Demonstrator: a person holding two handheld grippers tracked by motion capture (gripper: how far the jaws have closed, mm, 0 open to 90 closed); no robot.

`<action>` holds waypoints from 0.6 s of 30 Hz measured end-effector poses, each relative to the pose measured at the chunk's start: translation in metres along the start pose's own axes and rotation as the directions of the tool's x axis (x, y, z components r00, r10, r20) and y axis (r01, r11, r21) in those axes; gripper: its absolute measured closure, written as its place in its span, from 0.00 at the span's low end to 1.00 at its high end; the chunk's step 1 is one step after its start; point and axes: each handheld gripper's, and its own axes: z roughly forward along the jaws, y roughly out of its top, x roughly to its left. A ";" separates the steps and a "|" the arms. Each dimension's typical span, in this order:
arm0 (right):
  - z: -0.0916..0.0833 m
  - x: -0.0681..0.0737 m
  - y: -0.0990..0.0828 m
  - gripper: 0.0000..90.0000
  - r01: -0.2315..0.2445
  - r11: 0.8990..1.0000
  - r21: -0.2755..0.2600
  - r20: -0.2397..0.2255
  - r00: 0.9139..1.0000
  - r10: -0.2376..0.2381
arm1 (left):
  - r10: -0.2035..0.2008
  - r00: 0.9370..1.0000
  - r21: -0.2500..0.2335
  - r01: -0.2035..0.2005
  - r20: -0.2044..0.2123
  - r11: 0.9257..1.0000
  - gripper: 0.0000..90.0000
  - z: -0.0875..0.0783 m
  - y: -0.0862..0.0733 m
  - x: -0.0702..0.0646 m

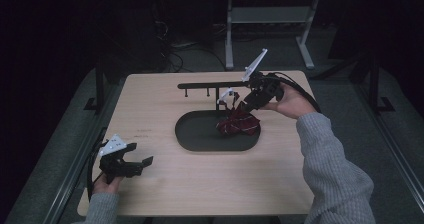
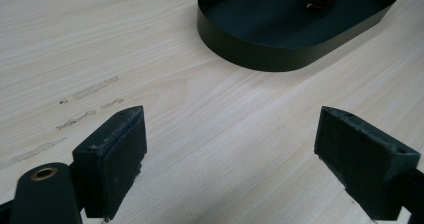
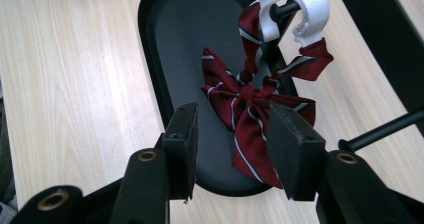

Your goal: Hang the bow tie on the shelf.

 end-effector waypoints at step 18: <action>0.008 0.004 -0.019 0.60 -0.025 1.000 -0.007 -0.020 0.999 0.025 | 0.009 1.000 0.006 -0.009 0.001 1.000 0.14 0.001 0.000 0.000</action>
